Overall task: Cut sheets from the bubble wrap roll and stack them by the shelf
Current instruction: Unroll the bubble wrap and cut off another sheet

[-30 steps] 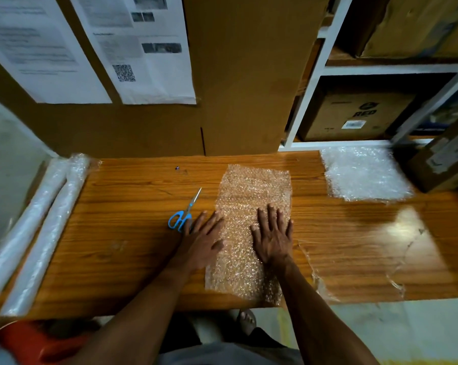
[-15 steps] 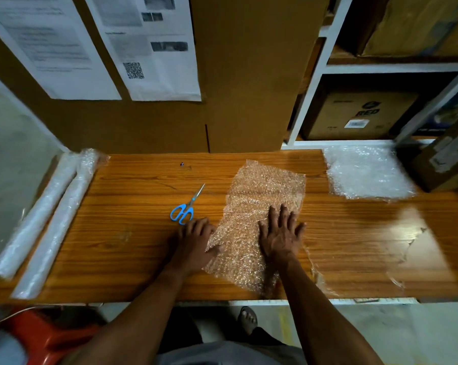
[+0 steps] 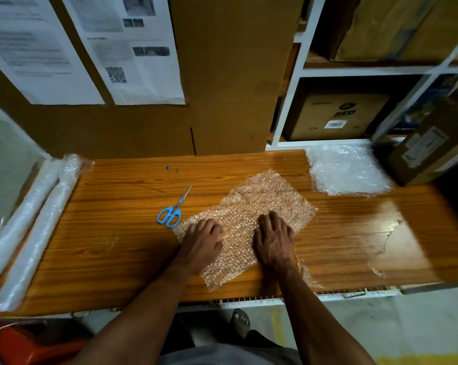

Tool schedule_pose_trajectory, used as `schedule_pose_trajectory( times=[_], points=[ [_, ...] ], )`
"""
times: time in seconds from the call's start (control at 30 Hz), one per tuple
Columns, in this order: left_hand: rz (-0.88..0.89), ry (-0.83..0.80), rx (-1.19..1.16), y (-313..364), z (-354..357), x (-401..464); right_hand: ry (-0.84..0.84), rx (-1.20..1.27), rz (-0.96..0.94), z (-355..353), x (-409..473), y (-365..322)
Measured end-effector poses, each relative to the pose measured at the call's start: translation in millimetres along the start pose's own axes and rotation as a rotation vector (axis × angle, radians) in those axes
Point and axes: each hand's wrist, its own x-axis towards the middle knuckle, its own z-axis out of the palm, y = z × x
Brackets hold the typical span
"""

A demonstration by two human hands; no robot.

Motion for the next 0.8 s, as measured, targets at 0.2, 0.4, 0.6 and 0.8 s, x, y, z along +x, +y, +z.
schedule_pose_trajectory(
  times=[0.2, 0.4, 0.6, 0.8],
  points=[
    [-0.072, -0.055, 0.093, -3.4, -7.4, 14.8, -0.008, -0.044, 0.056, -5.8, -3.6, 8.9],
    [-0.279, 0.001, 0.071, -17.7, -12.6, 27.6, -0.036, -0.068, -0.053, -6.0, -6.7, 4.1],
    [-0.662, 0.106, -0.03, -45.4, -9.9, 17.1, -0.01, -0.132, 0.006, -6.4, -6.1, 3.6],
    [-0.682, 0.109, -0.02, -69.7, -10.1, 11.0, 0.018, -0.138, 0.077, -4.9, 2.1, -3.6]
  ],
)
